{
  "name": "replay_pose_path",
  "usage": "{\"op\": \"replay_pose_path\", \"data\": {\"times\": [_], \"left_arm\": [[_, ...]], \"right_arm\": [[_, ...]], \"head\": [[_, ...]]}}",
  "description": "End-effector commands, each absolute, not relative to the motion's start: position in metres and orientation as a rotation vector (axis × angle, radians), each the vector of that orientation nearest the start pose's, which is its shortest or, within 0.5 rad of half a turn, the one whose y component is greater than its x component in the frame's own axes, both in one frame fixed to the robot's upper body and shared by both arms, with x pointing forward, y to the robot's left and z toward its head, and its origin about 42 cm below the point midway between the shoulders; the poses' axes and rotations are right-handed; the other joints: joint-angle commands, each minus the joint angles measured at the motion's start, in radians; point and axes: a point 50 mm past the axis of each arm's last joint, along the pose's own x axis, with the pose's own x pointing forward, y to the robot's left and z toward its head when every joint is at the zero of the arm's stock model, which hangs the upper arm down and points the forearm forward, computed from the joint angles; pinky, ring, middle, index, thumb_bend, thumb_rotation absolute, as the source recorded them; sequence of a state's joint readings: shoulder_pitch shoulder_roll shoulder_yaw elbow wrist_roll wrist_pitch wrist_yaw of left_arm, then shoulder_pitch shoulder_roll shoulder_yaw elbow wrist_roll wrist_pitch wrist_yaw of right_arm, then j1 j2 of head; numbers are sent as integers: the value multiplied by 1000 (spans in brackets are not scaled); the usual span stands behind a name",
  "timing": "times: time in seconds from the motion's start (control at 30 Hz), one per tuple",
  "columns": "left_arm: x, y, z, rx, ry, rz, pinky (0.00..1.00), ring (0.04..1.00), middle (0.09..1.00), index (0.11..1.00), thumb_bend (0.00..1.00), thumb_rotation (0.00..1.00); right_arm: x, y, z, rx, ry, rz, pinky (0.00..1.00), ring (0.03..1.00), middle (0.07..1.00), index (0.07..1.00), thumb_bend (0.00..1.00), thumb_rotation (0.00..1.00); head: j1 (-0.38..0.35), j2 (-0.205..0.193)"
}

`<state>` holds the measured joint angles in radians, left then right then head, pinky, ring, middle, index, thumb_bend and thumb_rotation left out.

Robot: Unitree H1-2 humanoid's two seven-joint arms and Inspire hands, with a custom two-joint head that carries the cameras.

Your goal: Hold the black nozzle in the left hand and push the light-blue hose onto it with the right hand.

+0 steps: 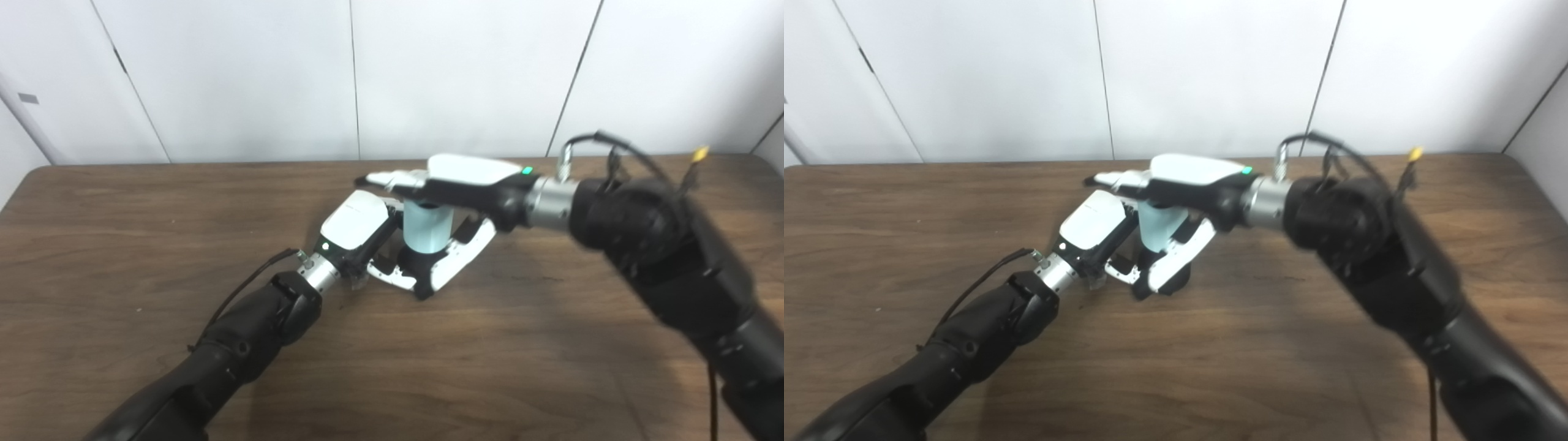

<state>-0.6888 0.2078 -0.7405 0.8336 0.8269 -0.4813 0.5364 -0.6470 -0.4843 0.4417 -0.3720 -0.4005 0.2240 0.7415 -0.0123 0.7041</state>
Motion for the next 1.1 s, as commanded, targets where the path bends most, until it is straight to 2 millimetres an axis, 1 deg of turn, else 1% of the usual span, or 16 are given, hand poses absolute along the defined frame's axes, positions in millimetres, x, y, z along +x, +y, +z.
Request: {"op": "replay_pose_path", "data": {"times": [0.0,0.1,0.2,0.33,0.53,0.73,0.87,0.97,1.07], "left_arm": [[374,143,24,1190,-481,-689,474,533,472,485,527,0],[374,143,25,1192,-475,-697,482,539,472,485,527,0],[374,144,25,1195,-473,-704,495,551,468,489,527,0],[374,144,24,1192,-474,-698,491,550,474,487,527,0],[374,143,25,1193,-475,-700,481,536,459,491,527,0],[373,146,25,1192,-478,-699,484,545,451,495,526,0],[373,147,25,1192,-473,-702,488,546,463,491,527,0],[373,147,25,1190,-479,-698,482,542,448,496,526,0],[373,147,26,1186,-479,-698,478,547,453,496,526,0]], "right_arm": [[364,-160,342,-1255,-536,832,1000,1000,1000,1000,927,807],[366,-157,336,-1321,-576,799,1000,1000,1000,1000,919,813],[370,-156,329,-1404,-643,740,1000,1000,1000,1000,888,825],[378,-154,318,-1562,-754,661,1000,1000,1000,1000,858,844],[388,-158,302,-1629,-792,640,1000,1000,1000,1000,851,845],[390,-164,292,-1643,-754,653,1000,1000,1000,1000,850,862],[384,-166,285,-1535,-628,704,1000,1000,1000,1000,860,853],[378,-165,282,-1458,-562,742,1000,1000,1000,1000,846,871],[371,-163,279,-1377,-494,780,1000,1000,1000,1000,841,883]], "head": [[3,2],[3,2],[5,4],[4,5],[6,8],[7,12],[6,15],[5,15],[8,19]]}}
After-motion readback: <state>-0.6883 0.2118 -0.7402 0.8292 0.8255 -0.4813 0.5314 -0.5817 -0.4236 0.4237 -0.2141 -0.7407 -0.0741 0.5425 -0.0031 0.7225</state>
